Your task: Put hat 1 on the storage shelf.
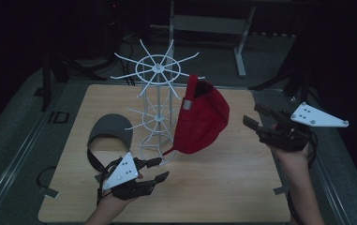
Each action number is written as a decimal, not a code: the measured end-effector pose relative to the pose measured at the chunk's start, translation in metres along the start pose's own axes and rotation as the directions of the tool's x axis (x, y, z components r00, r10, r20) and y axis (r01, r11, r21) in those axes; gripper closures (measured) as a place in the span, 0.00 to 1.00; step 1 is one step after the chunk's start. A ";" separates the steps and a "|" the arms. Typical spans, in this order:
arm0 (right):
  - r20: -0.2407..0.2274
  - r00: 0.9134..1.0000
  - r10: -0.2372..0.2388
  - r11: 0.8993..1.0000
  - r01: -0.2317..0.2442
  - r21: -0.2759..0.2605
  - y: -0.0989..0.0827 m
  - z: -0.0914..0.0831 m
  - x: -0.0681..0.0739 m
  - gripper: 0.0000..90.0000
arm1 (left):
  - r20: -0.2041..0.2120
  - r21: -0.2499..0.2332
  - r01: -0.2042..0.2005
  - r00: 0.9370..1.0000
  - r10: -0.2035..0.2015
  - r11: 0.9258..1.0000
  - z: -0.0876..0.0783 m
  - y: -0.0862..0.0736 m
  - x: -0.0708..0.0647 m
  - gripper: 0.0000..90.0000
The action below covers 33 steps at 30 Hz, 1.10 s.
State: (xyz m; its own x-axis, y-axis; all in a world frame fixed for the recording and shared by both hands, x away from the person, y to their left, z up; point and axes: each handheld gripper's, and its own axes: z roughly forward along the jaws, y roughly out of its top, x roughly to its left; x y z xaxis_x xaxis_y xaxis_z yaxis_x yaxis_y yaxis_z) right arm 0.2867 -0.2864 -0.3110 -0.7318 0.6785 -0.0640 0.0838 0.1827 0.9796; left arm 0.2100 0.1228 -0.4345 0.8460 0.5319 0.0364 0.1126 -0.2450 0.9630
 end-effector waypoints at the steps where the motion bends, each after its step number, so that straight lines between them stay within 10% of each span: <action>1: 0.006 1.000 0.005 1.000 -0.005 0.017 -0.004 -0.001 -0.001 0.42 | -0.002 -0.001 0.007 1.000 -0.007 1.000 -0.001 -0.001 0.000 0.58; 10: 0.067 0.996 0.056 0.995 -0.061 0.082 -0.046 -0.009 -0.004 0.12 | -0.040 0.022 0.011 0.999 -0.011 1.000 -0.017 -0.012 0.003 0.58; 16: 0.066 0.994 0.085 0.993 -0.090 0.076 -0.074 -0.011 -0.004 0.13 | -0.084 0.029 0.056 0.995 -0.054 0.998 -0.031 -0.031 0.009 0.58; 21: 0.152 0.988 -0.023 0.996 0.010 0.088 -0.097 -0.013 0.003 0.13 | -0.103 0.032 0.094 0.991 -0.090 0.995 -0.039 -0.048 0.015 0.58; 33: 0.164 0.983 0.084 0.977 -0.114 0.179 -0.142 -0.016 -0.005 0.14 | -0.168 0.056 0.134 0.978 -0.123 0.989 -0.047 -0.077 0.026 0.57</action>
State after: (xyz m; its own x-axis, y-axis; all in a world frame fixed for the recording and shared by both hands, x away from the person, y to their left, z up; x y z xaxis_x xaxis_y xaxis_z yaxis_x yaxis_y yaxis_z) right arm 0.2680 -0.3275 -0.4470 -0.6016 0.7988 -0.0115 0.2863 0.2290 0.9304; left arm 0.1987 0.1934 -0.4950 0.7263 0.6864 -0.0382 0.2538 -0.2161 0.9428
